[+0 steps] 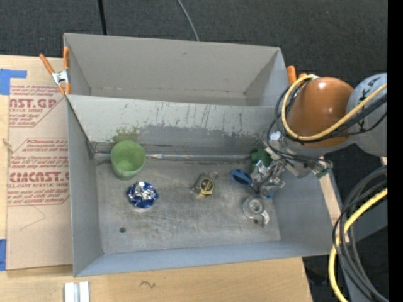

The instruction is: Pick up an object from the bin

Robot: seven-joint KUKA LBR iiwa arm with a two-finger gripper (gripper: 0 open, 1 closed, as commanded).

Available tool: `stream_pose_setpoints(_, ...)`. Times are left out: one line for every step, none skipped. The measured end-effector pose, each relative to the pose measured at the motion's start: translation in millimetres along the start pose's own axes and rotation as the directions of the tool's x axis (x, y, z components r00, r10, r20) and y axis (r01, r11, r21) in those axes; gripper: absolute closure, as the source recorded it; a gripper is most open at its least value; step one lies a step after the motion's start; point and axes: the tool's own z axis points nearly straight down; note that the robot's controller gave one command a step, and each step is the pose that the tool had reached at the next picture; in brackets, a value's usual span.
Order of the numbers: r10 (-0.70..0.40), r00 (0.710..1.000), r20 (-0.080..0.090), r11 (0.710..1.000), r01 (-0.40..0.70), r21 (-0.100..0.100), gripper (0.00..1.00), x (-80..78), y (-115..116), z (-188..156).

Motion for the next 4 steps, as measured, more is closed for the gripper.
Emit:
stream_pose_setpoints(0.0,1.0,-0.004,1.0,0.0,-0.001,0.0,1.7,0,1)
stream_pose_setpoints(-0.199,0.98,-0.005,0.98,0.199,-0.007,0.0,45.8,45,5)
stream_pose_setpoints(-0.199,0.98,-0.005,0.98,0.199,-0.005,1.0,45.4,44,4)
stream_pose_setpoints(-0.362,0.932,-0.001,0.932,0.362,0.003,1.0,37.8,37,-133)
